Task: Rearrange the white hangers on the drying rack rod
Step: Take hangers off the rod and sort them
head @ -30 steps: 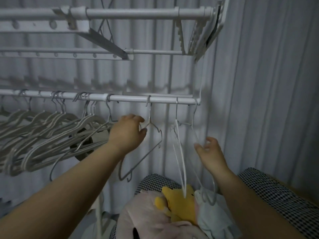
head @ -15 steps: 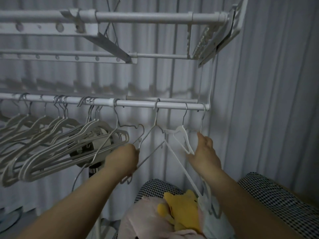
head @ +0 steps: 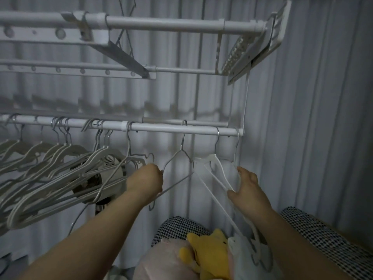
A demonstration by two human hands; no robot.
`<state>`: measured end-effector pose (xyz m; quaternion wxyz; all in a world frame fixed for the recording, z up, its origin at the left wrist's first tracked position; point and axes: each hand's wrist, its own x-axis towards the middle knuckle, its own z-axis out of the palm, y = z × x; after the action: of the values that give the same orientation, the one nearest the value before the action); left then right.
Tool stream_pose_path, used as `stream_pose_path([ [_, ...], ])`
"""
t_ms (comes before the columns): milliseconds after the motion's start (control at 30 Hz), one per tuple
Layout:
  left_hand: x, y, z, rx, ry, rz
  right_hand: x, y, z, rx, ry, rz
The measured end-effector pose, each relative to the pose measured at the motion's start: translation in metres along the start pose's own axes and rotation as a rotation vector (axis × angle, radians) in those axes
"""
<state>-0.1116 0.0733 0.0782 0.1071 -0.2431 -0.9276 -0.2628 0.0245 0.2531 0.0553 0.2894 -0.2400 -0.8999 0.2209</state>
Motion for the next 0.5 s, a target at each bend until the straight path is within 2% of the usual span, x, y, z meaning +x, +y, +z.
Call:
stream_pose_path([
  [167,-0.023,-0.021,0.0,0.087,-0.046,-0.055,-0.01,-0.011,-0.009,-0.182,0.154,-0.188],
  [267,-0.048,-0.036,-0.008,0.102,-0.045,-0.102,-0.024,-0.03,-0.011,-0.224,0.218,-0.457],
  [333,-0.071,-0.048,-0.012,0.091,-0.019,-0.12,-0.031,-0.044,-0.005,-0.112,0.268,-0.637],
  [367,-0.084,-0.055,-0.014,0.083,-0.011,-0.128,-0.036,-0.051,-0.002,-0.038,0.199,-0.652],
  [433,-0.112,-0.068,-0.017,0.055,-0.013,-0.145,-0.042,-0.06,0.011,0.085,-0.062,-0.584],
  [500,-0.136,-0.08,-0.023,0.024,-0.03,-0.177,-0.043,-0.064,0.03,0.076,-0.302,-0.479],
])
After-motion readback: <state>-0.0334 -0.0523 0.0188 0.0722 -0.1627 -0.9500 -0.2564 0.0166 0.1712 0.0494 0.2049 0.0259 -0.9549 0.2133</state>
